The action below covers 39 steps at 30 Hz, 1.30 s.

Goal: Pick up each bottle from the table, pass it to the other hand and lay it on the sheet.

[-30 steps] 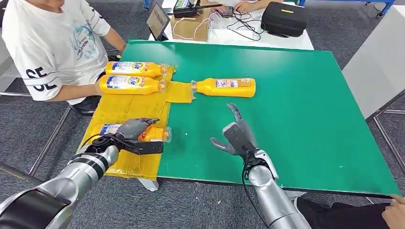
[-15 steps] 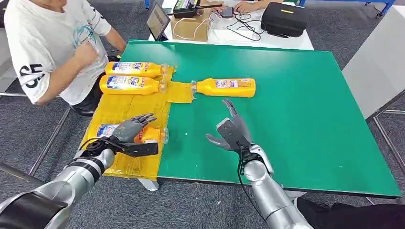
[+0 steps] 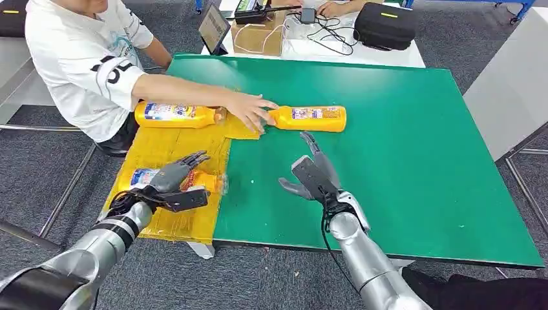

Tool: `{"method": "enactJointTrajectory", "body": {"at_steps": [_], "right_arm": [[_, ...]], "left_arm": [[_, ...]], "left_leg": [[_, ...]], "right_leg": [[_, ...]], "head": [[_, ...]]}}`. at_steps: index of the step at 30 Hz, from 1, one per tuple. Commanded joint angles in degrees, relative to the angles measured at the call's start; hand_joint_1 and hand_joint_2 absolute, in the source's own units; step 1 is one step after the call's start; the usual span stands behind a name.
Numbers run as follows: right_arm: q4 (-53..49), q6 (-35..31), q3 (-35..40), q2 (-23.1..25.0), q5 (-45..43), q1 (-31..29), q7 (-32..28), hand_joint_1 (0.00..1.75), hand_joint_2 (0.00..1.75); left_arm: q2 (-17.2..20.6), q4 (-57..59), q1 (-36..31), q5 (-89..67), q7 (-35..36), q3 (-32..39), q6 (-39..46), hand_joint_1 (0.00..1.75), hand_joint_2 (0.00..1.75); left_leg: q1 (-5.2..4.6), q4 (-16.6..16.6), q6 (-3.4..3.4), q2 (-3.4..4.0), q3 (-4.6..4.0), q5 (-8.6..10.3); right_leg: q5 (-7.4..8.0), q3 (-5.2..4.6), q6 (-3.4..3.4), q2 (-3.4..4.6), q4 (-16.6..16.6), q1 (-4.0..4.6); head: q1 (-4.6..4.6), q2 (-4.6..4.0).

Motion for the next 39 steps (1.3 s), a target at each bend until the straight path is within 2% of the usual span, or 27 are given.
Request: {"method": "enactJointTrajectory", "body": {"at_steps": [1,3,6,7,12,13,17,21,22,26,39], "right_arm": [[0.94,0.42,-0.5,-0.89,0.63,-0.64,1.0,0.0,1.75],[0.94,0.42,-0.5,-0.89,0.63,-0.64,1.0,0.0,1.75],[0.6,0.22,-0.64,-0.9,1.02,-0.06,1.21,0.0,1.75],[0.43,0.16,-0.61,-1.05,1.34,0.21,1.33,0.0,0.0],[-0.6,0.22,-0.95,-1.33,2.02,0.98,1.49,0.0,0.0],[-0.66,0.21,-1.03,-1.28,2.09,1.1,1.62,0.0,0.0],[-0.68,-0.08,-0.52,-1.1,3.66,2.66,3.0,0.0,0.0],[-4.05,-1.28,0.1,-2.14,6.78,5.75,4.85,0.0,0.0],[-4.86,-1.74,-0.12,-2.56,7.88,6.64,5.88,0.0,1.75],[-4.75,-3.06,-0.56,-3.81,12.52,8.19,8.5,0.0,1.75],[2.88,-3.09,-1.15,-4.52,18.76,2.95,10.14,0.0,1.75]], "left_arm": [[-1.7,-10.65,4.0,9.89,-2.92,12.01,-8.09,0.0,0.0],[-1.7,-10.65,4.0,9.89,-2.92,12.01,-8.09,0.0,0.0],[-2.73,-13.09,5.06,16.31,-2.92,14.79,-12.43,0.0,0.0],[-2.81,-13.44,5.46,18.29,-2.92,15.48,-14.77,0.0,0.0],[-5.66,-14.24,5.74,28.12,-1.84,22.07,-19.38,0.0,0.0],[-6.15,-14.1,5.6,29.27,-1.31,22.82,-19.95,0.0,1.75],[-9.82,-13.92,5.35,33.84,3.37,25.2,-19.86,0.0,1.75],[-12.55,-17.11,7.23,36.11,5.81,23.43,-17.81,0.0,1.75],[-13.25,-17.75,7.62,36.13,7.97,22.74,-15.79,0.0,1.75],[-14.83,-20.47,9.13,39.47,10.44,19.65,-14.86,0.0,1.75],[-15.24,-17.83,7.99,45.2,12.88,14.63,-13.46,0.0,1.75]], "left_leg": [[0.07,0.02,-0.06,0.02,0.12,-0.1],[0.03,-0.01,-0.03,0.03,0.06,-0.04],[0.08,0.06,-0.09,0.0,0.2,-0.15],[0.06,0.02,-0.07,-0.01,0.12,-0.09],[0.09,0.02,-0.08,0.01,0.2,-0.14],[0.06,0.04,-0.06,-0.04,0.12,-0.11],[0.04,0.01,-0.04,-0.09,0.03,-0.04],[0.07,0.03,-0.06,-0.12,0.15,-0.12],[0.06,0.03,-0.06,-0.16,0.14,-0.12],[0.03,0.0,-0.03,-0.19,0.07,-0.08],[0.03,0.07,-0.06,-0.02,0.04,-0.15]], "right_leg": [[-0.08,0.15,-0.08,-0.01,-0.03,0.07],[-0.03,0.05,-0.05,-0.01,-0.03,0.03],[-0.15,0.2,-0.13,-0.07,0.01,0.1],[-0.09,0.12,-0.09,-0.06,-0.02,0.07],[-0.13,0.19,-0.11,-0.05,-0.04,0.1],[-0.12,0.13,-0.09,-0.09,-0.01,0.07],[-0.07,0.03,-0.06,-0.13,-0.03,0.05],[-0.15,0.18,-0.1,-0.17,-0.04,0.08],[-0.15,0.2,-0.08,-0.21,-0.05,0.08],[-0.12,0.12,-0.06,-0.21,-0.06,0.04],[-0.11,0.08,-0.09,-0.07,-0.03,0.06]], "head": [[0.02,-0.02],[0.0,-0.02],[0.02,0.0],[0.0,0.0],[0.02,-0.02],[0.0,-0.02],[0.0,-0.02],[0.0,-0.02],[0.0,-0.02],[0.0,0.0],[0.0,0.0]]}}
